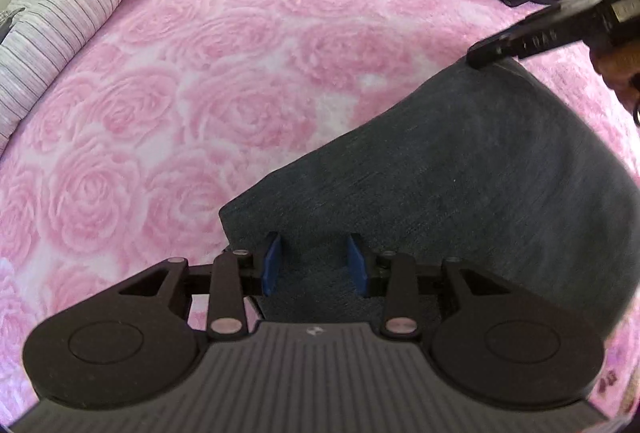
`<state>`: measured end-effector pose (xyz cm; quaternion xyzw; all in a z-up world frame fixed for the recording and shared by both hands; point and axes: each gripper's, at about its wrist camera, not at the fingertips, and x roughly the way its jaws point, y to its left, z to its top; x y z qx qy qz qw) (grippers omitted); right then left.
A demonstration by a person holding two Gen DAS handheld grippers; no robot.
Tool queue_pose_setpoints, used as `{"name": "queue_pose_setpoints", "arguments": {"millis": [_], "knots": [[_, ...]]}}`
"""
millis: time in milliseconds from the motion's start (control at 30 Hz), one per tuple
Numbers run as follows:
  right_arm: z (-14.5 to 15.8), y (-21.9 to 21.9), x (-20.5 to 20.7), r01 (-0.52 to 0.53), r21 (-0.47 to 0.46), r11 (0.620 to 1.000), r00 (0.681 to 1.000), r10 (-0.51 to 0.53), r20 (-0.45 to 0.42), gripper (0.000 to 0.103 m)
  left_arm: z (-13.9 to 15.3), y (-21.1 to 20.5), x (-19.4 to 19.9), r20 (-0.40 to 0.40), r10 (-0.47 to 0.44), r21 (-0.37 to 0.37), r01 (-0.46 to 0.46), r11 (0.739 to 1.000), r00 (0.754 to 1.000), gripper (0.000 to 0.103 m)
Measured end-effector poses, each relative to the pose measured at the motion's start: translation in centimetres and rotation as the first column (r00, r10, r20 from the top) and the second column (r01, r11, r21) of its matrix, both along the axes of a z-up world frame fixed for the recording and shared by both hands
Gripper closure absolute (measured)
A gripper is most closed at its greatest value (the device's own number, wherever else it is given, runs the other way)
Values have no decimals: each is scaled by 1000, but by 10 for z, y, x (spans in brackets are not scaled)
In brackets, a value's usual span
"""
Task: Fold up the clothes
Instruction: 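Lower the folded jeans onto the bed and open both grippers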
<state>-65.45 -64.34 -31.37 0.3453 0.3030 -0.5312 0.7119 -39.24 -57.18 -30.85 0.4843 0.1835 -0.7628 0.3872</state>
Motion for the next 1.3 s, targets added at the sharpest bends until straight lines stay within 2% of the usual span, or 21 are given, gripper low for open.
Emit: {"name": "queue_pose_setpoints", "arguments": {"millis": [133,333,533,600,667,733,833,900,967,1033,1100,1167,1200,1300], "knots": [[27,26,-18,72,-29,997,997,-71,14,71,-1,8,-1,30,-18,-11,18,1000,999,73],[20,103,-11,91,13,996,996,-92,20,71,-1,20,-3,76,-44,-25,46,999,996,74],[12,179,-4,111,55,992,993,-112,24,71,8,95,4,63,-126,-126,133,983,990,74],[10,204,-1,117,69,991,993,-119,25,71,-4,119,6,78,-150,-143,160,977,986,80],[14,222,3,140,67,988,990,-141,15,71,-11,131,8,85,-161,-196,175,965,983,80],[24,232,10,175,49,983,985,-175,-5,71,-3,130,11,77,-133,-190,146,971,988,80],[45,252,21,226,17,974,974,-226,-28,71,31,140,30,-6,-54,-158,52,986,999,79],[68,275,33,250,-6,968,967,-250,-41,68,53,162,46,-25,-27,-136,23,990,999,71],[90,302,47,266,-26,964,962,-267,-62,57,71,186,61,-44,6,-112,-11,994,999,64],[111,328,62,281,-47,958,955,-284,-85,41,88,209,75,-69,51,-91,-57,994,996,52],[128,349,75,316,-47,948,942,-319,-105,34,104,231,86,-109,118,-79,-127,989,987,22],[148,366,86,347,-37,937,932,-349,-97,33,117,244,94,-151,167,-22,-173,985,974,11],[158,374,92,362,-34,931,927,-364,-88,32,124,249,97,-171,190,11,-191,981,967,8],[182,390,104,379,-26,925,922,-380,-74,32,142,266,107,-225,262,112,-243,964,938,7]]}}
